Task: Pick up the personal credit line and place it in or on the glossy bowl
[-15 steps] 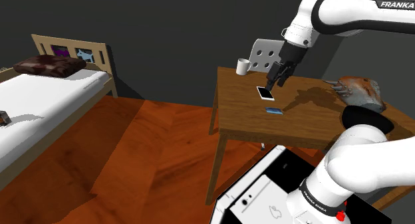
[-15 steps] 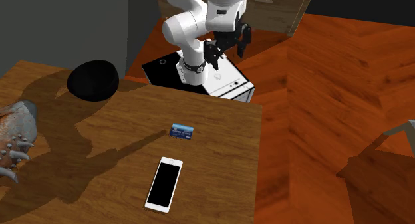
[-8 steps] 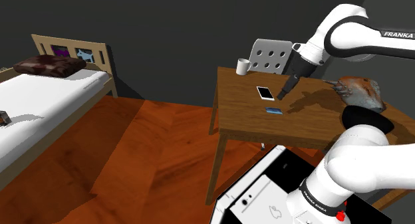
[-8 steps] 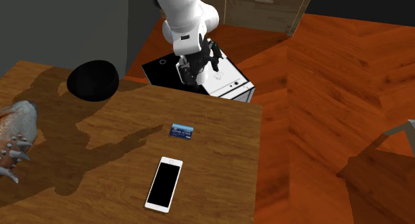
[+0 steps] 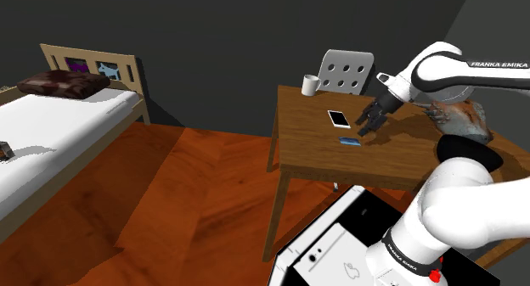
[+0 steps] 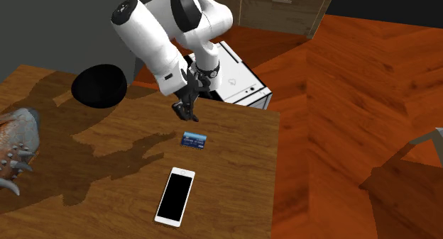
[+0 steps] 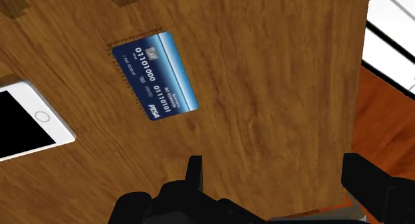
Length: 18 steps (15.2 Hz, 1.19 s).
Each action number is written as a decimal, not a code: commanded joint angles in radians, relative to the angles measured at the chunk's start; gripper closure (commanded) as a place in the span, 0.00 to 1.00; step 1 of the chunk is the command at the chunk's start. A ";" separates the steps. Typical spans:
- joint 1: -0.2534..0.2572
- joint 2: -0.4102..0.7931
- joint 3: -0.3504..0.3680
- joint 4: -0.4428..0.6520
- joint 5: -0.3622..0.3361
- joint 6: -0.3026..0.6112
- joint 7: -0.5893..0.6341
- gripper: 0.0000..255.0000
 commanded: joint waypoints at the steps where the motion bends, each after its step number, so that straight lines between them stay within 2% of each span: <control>1: 0.065 0.045 -0.131 0.030 -0.015 0.055 -0.140 0.00; 3: 0.159 0.083 -0.262 0.076 -0.015 0.095 -0.265 0.00; 6: 0.337 0.114 -0.467 0.168 -0.008 0.133 -0.443 0.00; 10: 0.374 0.127 -0.503 0.151 -0.015 0.181 -0.441 0.00; 14: 0.435 0.152 -0.559 0.127 -0.019 0.255 -0.442 0.00; 18: 0.435 0.152 -0.559 0.127 -0.019 0.255 -0.442 0.00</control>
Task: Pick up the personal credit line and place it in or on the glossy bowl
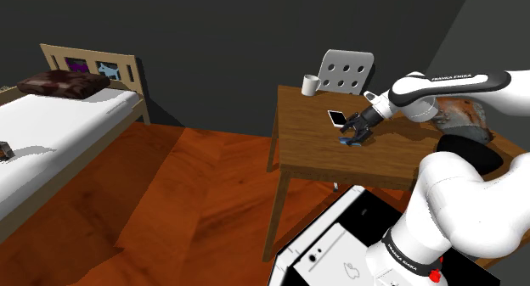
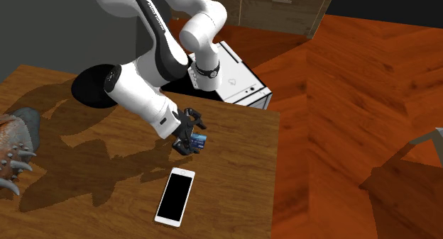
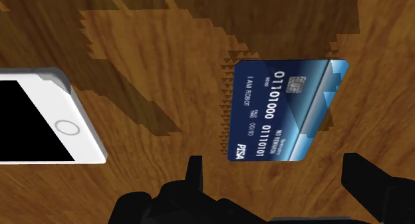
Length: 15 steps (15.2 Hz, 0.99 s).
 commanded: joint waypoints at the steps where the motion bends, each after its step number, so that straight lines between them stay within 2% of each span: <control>1: 0.002 0.001 -0.002 -0.001 0.000 0.002 0.000 0.00; 4: 0.002 0.001 -0.002 -0.001 0.000 0.002 0.000 0.00; 5: 0.002 0.001 -0.002 -0.001 0.000 0.002 0.000 1.00; 14: 0.002 0.001 -0.002 -0.001 0.000 0.002 0.000 1.00; 15: -0.009 -0.004 0.015 0.003 0.003 -0.011 0.005 1.00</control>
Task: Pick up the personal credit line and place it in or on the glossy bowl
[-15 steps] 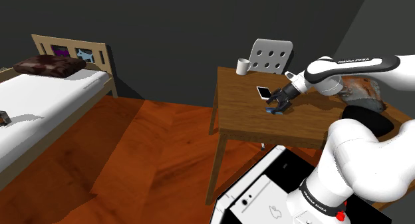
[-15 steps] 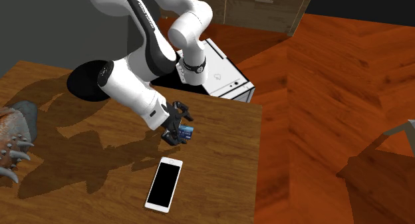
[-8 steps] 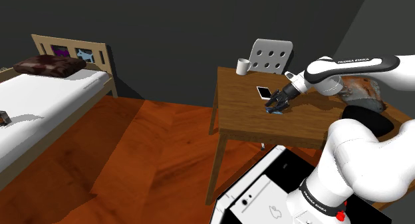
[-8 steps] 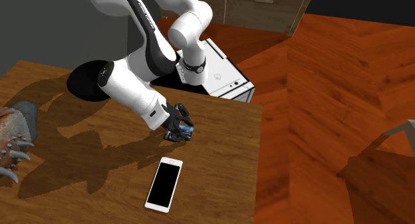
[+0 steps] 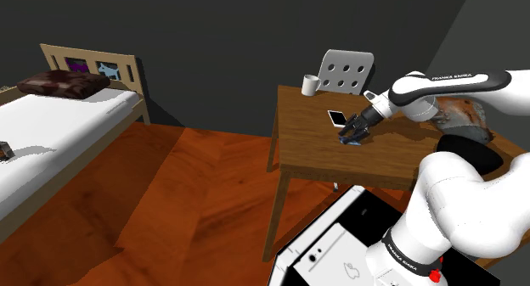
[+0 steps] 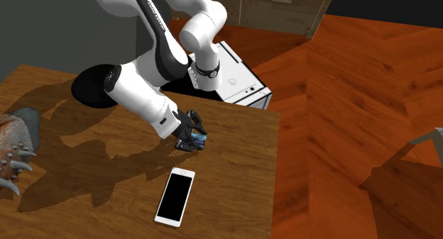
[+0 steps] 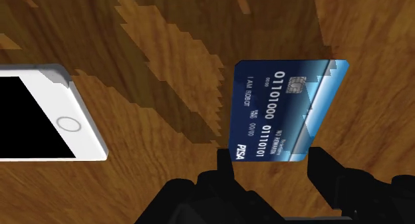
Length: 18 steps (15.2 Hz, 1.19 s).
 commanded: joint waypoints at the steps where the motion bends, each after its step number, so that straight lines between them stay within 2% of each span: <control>1: -0.018 -0.007 0.026 0.005 0.004 -0.021 0.008 1.00; 9: -0.079 -0.042 0.143 0.044 0.027 -0.125 0.051 1.00; 18: -0.118 -0.075 0.250 0.105 0.056 -0.237 0.097 1.00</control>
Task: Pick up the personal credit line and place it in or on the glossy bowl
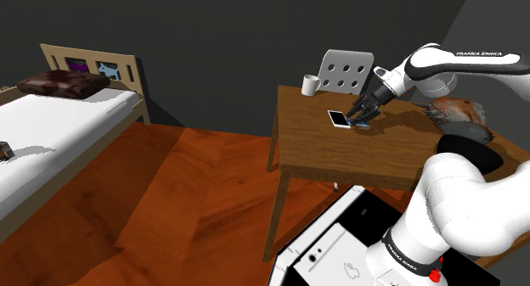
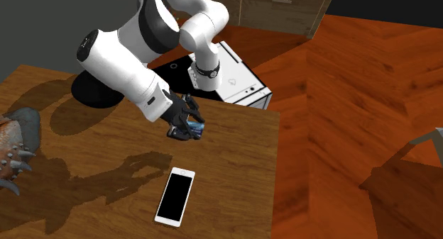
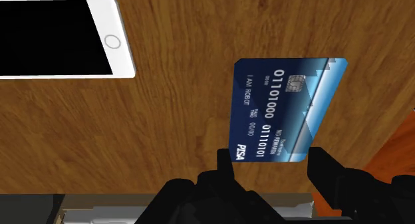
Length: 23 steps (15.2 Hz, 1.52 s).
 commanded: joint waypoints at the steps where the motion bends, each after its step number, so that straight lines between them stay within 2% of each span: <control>1: -0.006 -0.006 0.023 0.015 0.007 -0.025 0.011 1.00; 14: -0.019 -0.028 0.134 0.127 0.050 -0.169 0.068 1.00; 23: -0.204 -0.155 0.108 0.174 -0.026 -0.390 -0.061 1.00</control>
